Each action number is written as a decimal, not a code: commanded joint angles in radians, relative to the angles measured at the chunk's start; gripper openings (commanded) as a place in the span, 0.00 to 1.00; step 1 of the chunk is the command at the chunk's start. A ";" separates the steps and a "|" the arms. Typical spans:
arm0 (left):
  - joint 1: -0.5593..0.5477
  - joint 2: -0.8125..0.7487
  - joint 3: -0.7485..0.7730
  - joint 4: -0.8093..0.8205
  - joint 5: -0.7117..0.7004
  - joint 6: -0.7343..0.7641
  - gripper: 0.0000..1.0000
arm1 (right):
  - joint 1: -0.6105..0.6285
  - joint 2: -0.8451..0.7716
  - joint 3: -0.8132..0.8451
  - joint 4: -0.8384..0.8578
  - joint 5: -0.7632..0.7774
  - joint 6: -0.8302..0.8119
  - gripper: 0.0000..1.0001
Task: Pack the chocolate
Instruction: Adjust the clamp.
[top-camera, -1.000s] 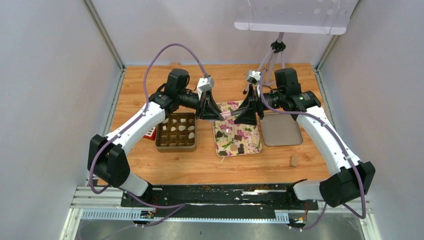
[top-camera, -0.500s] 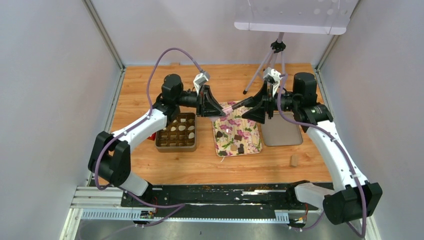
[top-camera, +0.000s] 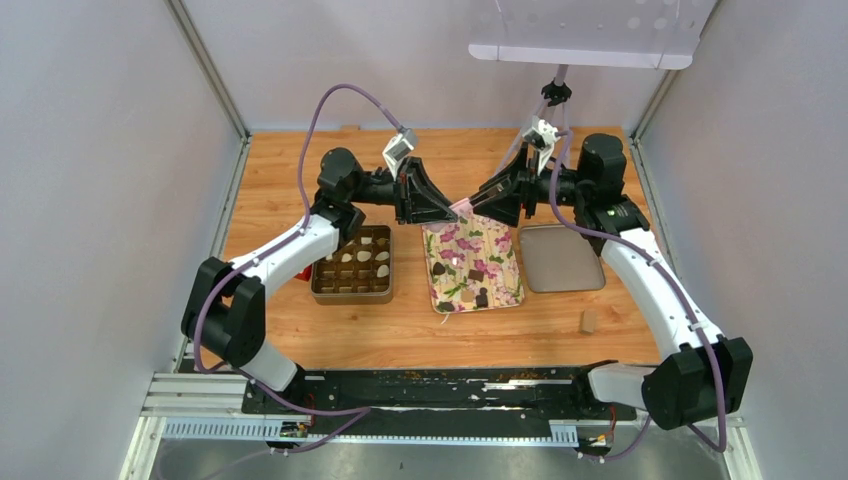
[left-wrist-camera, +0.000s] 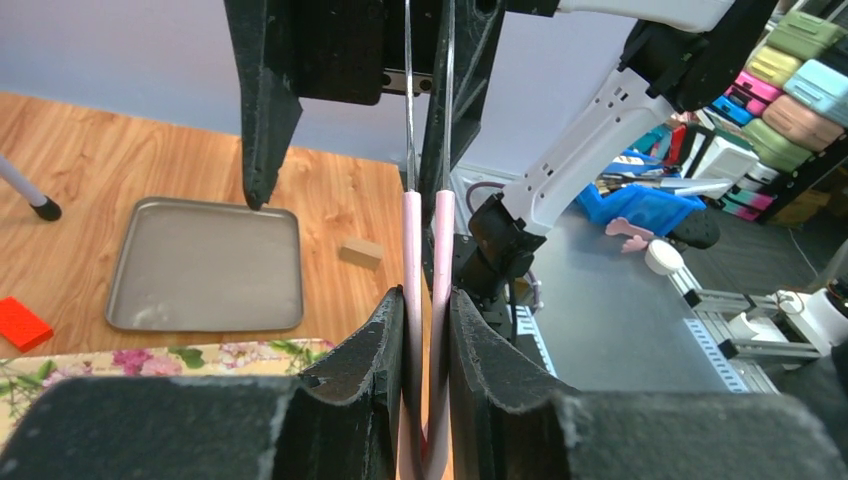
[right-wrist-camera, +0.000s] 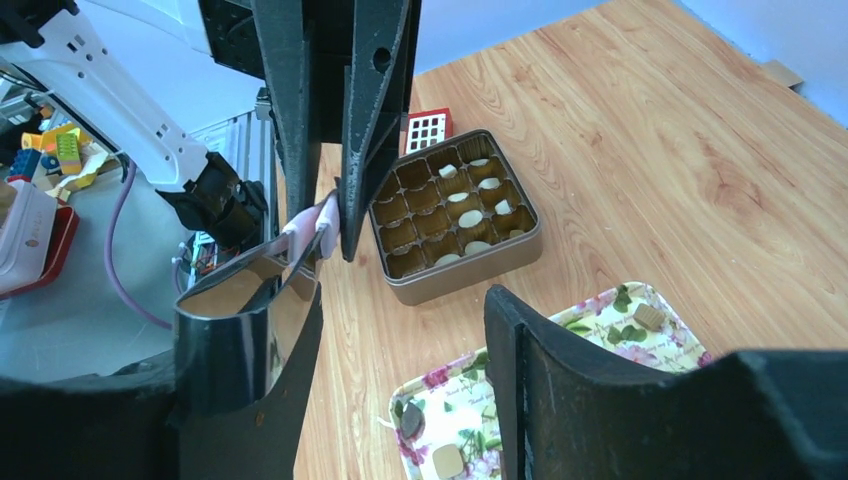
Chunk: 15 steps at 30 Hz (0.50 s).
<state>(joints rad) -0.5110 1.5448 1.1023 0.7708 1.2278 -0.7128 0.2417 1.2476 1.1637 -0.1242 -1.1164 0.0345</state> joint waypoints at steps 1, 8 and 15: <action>-0.004 0.015 0.049 0.050 -0.001 -0.013 0.18 | 0.022 0.017 0.043 0.116 -0.003 0.066 0.59; -0.003 0.033 0.049 0.025 -0.024 0.008 0.17 | 0.043 0.005 0.053 0.075 -0.043 0.054 0.54; -0.003 0.047 0.053 0.022 -0.031 0.007 0.17 | 0.047 -0.008 0.048 0.061 -0.033 0.052 0.52</action>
<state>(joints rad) -0.5110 1.5871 1.1080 0.7742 1.2098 -0.7162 0.2836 1.2678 1.1721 -0.0845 -1.1370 0.0776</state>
